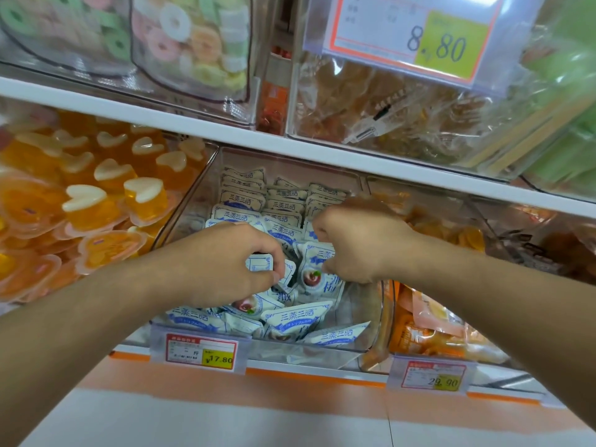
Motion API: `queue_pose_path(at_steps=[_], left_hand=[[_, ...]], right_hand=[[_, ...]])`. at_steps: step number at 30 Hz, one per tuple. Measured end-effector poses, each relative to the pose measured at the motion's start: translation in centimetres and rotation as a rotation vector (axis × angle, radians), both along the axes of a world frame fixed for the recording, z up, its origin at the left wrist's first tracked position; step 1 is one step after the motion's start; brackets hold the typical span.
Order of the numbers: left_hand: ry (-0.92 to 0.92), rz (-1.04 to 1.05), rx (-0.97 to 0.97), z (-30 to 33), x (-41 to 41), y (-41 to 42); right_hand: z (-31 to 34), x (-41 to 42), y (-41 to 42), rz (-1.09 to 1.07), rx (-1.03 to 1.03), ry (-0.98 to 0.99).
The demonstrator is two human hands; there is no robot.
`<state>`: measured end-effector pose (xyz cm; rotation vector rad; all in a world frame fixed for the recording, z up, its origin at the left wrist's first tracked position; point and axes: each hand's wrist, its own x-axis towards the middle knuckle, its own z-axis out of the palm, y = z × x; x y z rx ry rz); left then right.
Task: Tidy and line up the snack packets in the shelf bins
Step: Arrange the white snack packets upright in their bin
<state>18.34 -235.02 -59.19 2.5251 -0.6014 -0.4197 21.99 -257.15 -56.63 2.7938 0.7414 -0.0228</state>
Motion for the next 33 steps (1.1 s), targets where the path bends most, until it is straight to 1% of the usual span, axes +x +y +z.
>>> queue_pose_path(at_steps=[4,7,11,15,18,20,21,22,23,25,27,30,33], left_hand=[[-0.007,0.005,0.003,-0.1,0.0,-0.1],[-0.02,0.011,0.014,-0.3,0.0,0.0],[-0.064,0.009,0.04,-0.3,0.0,0.0],[-0.043,-0.024,-0.023,0.0,-0.3,-0.1],[-0.097,-0.135,0.029,0.4,-0.4,0.1],[-0.12,-0.205,0.069,0.4,-0.5,0.2],[-0.127,-0.221,0.074,0.4,-0.5,0.2],[-0.14,-0.226,0.068,0.3,-0.6,0.3],[-0.159,-0.225,0.056,0.1,-0.6,0.3],[-0.188,-0.216,0.042,0.0,-0.5,0.4],[-0.198,-0.218,0.056,-0.1,-0.5,0.4],[-0.225,-0.235,0.066,-0.2,-0.4,0.6],[-0.231,-0.232,0.09,0.2,-0.3,0.8]], right_hand=[[-0.5,0.3,0.4,0.044,-0.086,-0.093],[-0.3,0.2,0.5,0.03,-0.129,-0.065],[0.1,-0.5,0.0,0.013,-0.105,-0.056],[0.5,-1.9,-0.8,-0.013,0.034,-0.037],[1.3,-3.3,-1.6,-0.002,0.238,0.075],[2.1,-4.5,-2.4,-0.005,0.346,0.21],[2.4,-5.2,-2.7,-0.017,0.334,0.293],[2.5,-5.7,-3.0,-0.015,0.275,0.347],[2.2,-6.1,-3.2,0.008,0.192,0.357],[1.2,-6.6,-3.4,0.095,0.082,0.301],[0.5,-6.7,-3.1,0.147,0.043,0.263],[0.2,-6.3,-2.5,0.186,-0.012,0.195],[0.6,-5.3,-2.1,0.174,-0.033,0.101]])
